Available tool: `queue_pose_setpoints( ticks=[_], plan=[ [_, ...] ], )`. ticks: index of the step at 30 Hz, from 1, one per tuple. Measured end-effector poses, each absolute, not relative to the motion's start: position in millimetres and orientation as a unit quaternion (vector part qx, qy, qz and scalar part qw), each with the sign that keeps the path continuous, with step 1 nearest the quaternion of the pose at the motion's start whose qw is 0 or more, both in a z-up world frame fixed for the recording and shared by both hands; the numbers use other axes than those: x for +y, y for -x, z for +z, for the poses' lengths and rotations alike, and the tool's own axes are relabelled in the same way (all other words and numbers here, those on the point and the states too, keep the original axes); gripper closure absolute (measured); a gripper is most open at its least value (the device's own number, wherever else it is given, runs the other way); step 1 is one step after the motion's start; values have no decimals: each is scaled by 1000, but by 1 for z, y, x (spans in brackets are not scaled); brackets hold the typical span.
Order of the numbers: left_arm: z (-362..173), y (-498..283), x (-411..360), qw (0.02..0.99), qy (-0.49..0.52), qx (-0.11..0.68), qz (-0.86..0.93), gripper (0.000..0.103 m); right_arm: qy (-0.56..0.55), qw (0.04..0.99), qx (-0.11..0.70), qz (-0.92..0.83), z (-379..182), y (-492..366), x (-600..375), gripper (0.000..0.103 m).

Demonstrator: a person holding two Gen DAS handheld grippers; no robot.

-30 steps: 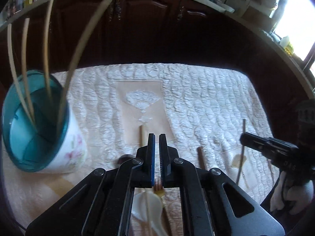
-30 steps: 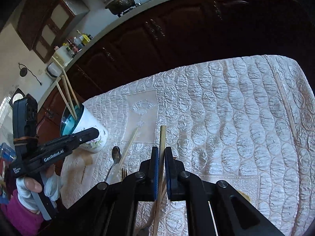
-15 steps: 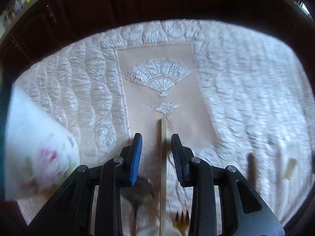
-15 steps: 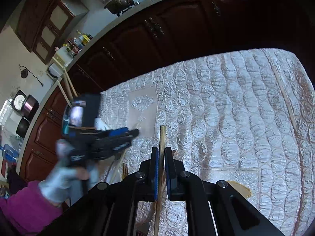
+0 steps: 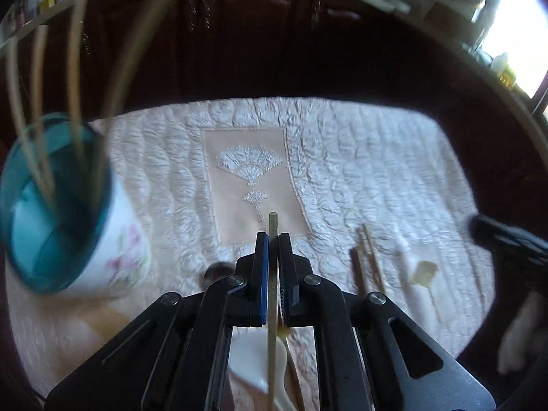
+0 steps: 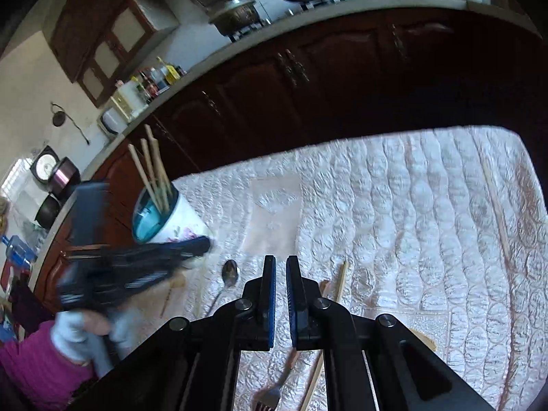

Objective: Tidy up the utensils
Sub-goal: 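Lift both held chopsticks up and carry them over the flower-printed cup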

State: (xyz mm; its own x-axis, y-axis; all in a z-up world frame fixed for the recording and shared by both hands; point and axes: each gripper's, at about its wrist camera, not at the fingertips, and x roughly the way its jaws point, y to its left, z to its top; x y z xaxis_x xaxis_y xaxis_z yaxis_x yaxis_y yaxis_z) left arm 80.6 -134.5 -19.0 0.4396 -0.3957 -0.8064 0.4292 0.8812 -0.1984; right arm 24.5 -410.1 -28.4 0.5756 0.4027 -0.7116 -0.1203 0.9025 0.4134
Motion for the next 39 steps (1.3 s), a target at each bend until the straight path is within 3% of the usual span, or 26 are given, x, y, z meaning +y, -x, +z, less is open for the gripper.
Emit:
queue_pose_setpoints(
  ticks=[7, 17, 19, 39],
  plan=[
    [19, -47, -95, 865, 16, 433, -252, 99, -126, 833, 533, 76, -109, -61, -406, 96],
    [31, -32, -78, 872, 30, 422, -246, 99, -143, 818, 553, 62, -146, -102, -400, 90],
    [32, -30, -77, 874, 29, 418, -245, 99, -138, 819, 553, 70, -142, -100, -399, 97],
    [80, 1, -13, 888, 79, 377, -251, 99, -112, 894, 388, 197, 42, -5, -364, 98]
  ],
)
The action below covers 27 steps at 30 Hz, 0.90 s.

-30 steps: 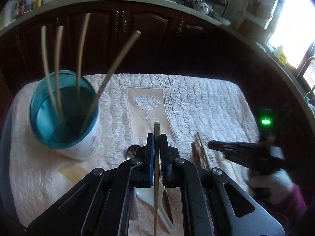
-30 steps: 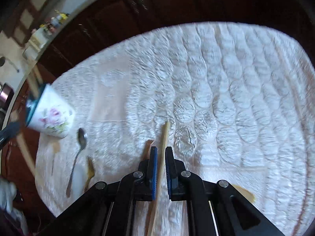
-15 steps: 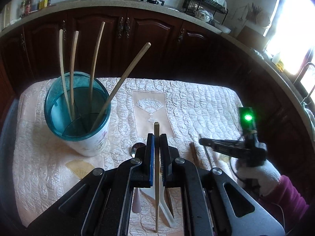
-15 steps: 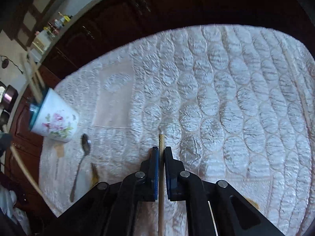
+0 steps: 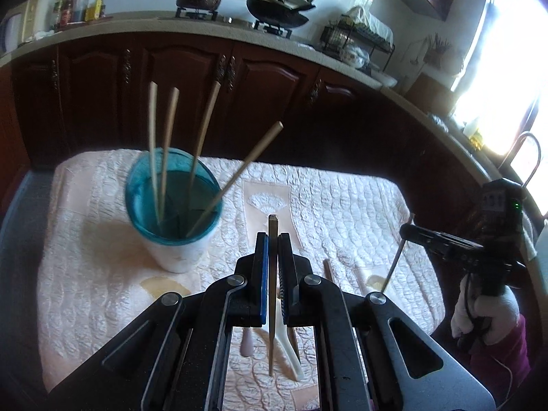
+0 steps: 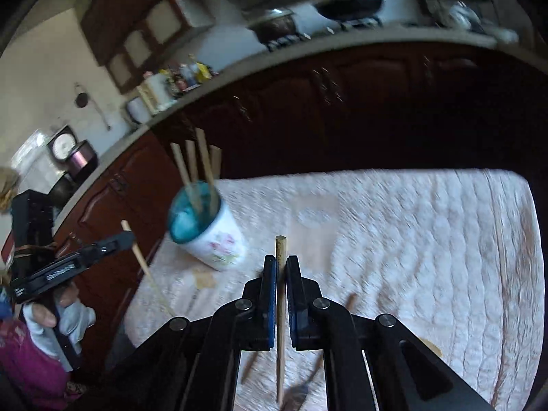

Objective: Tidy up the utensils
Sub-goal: 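Lift both held chopsticks up and carry them over the flower-printed cup, then lower the chopsticks into the cup and open the left tool while the right tool opens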

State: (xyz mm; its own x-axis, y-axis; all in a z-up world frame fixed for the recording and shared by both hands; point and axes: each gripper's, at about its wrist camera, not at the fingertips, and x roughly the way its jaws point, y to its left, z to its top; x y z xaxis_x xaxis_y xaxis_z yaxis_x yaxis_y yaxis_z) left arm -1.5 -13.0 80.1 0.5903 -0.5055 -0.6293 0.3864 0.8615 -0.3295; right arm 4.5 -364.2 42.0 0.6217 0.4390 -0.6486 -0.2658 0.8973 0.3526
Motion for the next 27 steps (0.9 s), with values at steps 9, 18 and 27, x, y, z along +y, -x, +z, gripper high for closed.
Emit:
queue_pose_setpoints(
  ticks=[9, 18, 27],
  plan=[
    [132, 5, 31, 912, 90, 328, -229, 99, -82, 905, 328, 259, 108, -27, -298, 98],
    [179, -34, 61, 944, 93, 265, -174, 99, -48, 917, 289, 272, 153, -75, -232, 98],
    [181, -83, 73, 963, 81, 227, -121, 99, -36, 927, 283, 244, 144, -135, -192, 98]
  ],
)
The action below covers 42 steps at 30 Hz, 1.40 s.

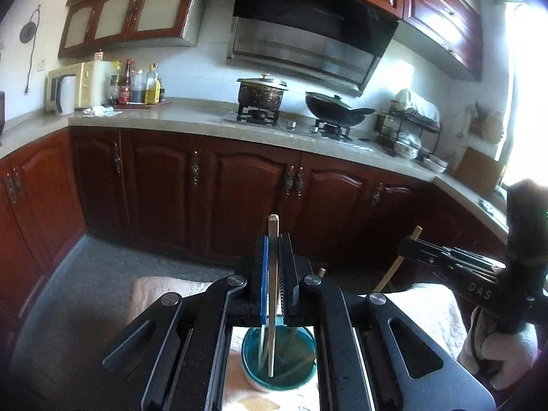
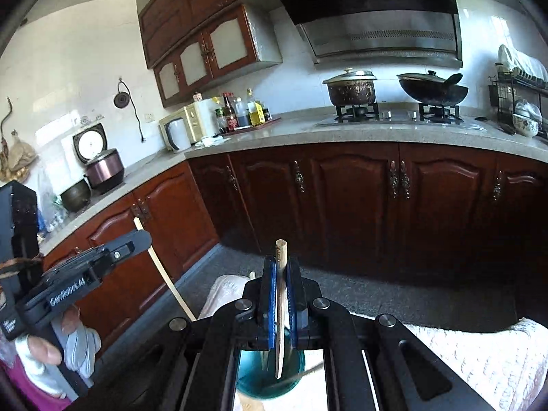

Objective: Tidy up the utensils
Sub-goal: 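Lower the chopsticks into the cup and open the left tool while the right tool opens, then move both tools back down to the utensils beside the cup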

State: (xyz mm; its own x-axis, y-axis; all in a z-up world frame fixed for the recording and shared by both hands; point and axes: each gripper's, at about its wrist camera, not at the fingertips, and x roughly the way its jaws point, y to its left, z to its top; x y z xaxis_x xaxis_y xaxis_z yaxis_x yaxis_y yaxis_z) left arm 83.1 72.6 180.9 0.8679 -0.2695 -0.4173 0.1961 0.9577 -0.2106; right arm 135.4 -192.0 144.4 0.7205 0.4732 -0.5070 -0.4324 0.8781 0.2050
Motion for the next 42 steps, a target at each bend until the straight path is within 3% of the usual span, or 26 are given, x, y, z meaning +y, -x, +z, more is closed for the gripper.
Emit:
queue_pose_setpoints(
  ticks=[15, 23, 25, 26, 27, 28, 31, 35, 37, 42],
  plan=[
    [97, -121, 51, 948, 60, 295, -100, 99, -19, 898, 363, 247, 64, -179, -172, 98],
    [82, -119, 50, 939, 70, 323, -91, 99, -30, 880, 402, 250, 43, -183, -174, 98],
    [81, -118, 50, 938, 71, 327, -90, 98, -29, 880, 407, 245, 42, -183, -176, 94],
    [82, -117, 50, 938, 71, 328, -90, 98, -29, 879, 408, 244, 43, -182, -176, 86],
    [82, -117, 49, 937, 71, 329, -90, 97, -30, 879, 408, 243, 43, -181, -177, 78],
    [82, -116, 49, 937, 72, 330, -90, 92, -30, 880, 407, 244, 44, -179, -177, 77],
    [82, -112, 49, 936, 77, 331, -94, 77, -25, 879, 408, 245, 46, -175, -178, 77],
    [81, -107, 50, 934, 79, 335, -96, 74, -24, 881, 405, 244, 52, -166, -180, 77],
    [81, -101, 49, 934, 77, 334, -97, 66, -26, 883, 400, 246, 57, -158, -183, 76],
    [79, -85, 44, 934, 69, 336, -95, 57, -27, 888, 387, 248, 66, -133, -190, 73]
  ],
)
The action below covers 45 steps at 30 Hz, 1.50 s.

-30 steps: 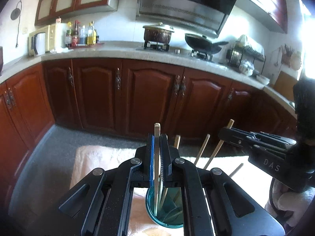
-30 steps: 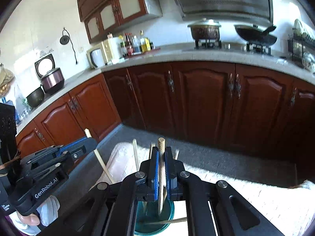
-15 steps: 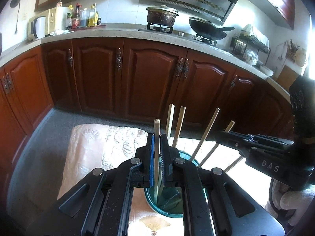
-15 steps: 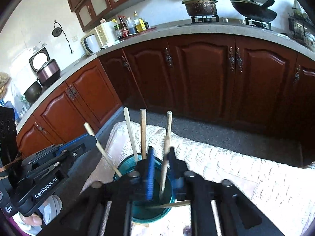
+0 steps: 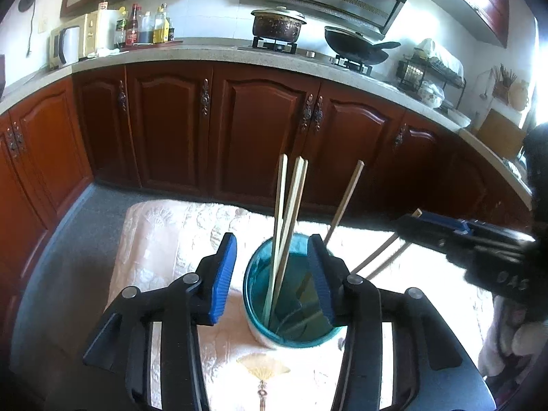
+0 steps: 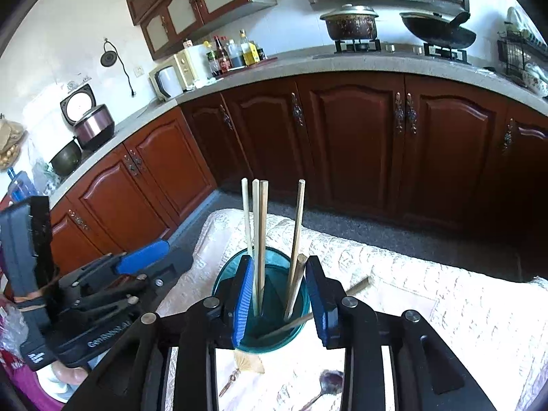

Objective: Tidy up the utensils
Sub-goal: 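Move both tools back down to the utensils beside the cup, then grasp the metal spoon with the left tool while the right tool grasps the brown wooden spatula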

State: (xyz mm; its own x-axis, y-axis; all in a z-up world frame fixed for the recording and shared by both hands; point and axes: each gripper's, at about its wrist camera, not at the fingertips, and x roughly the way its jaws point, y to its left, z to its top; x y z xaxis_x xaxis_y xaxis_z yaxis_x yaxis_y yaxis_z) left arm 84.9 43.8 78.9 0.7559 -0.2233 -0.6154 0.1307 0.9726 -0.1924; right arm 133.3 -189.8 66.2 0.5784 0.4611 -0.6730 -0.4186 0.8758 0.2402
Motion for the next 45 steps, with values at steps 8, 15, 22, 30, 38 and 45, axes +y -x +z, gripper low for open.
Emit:
queue_pose_setpoints(
  ticks=[8, 15, 22, 30, 38, 45],
  plan=[
    [70, -54, 27, 933, 50, 342, -99, 50, -23, 899, 371, 233, 75, -96, -205, 68],
    [67, -30, 10, 933, 29, 341, -108, 49, -39, 902, 366, 224, 75, -64, -228, 68],
    [59, -9, -6, 930, 10, 346, -127, 49, -29, 900, 383, 205, 59, -33, -246, 67],
    [41, 4, -11, 917, 14, 370, -150, 49, -32, 886, 426, 182, 23, -12, -275, 66],
    [0, 0, -14, 888, 30, 425, -172, 49, -60, 847, 494, 188, -51, -2, -287, 66],
    [-33, -1, -28, 869, 21, 459, -185, 49, -79, 828, 530, 167, -101, -15, -293, 76]
  ],
)
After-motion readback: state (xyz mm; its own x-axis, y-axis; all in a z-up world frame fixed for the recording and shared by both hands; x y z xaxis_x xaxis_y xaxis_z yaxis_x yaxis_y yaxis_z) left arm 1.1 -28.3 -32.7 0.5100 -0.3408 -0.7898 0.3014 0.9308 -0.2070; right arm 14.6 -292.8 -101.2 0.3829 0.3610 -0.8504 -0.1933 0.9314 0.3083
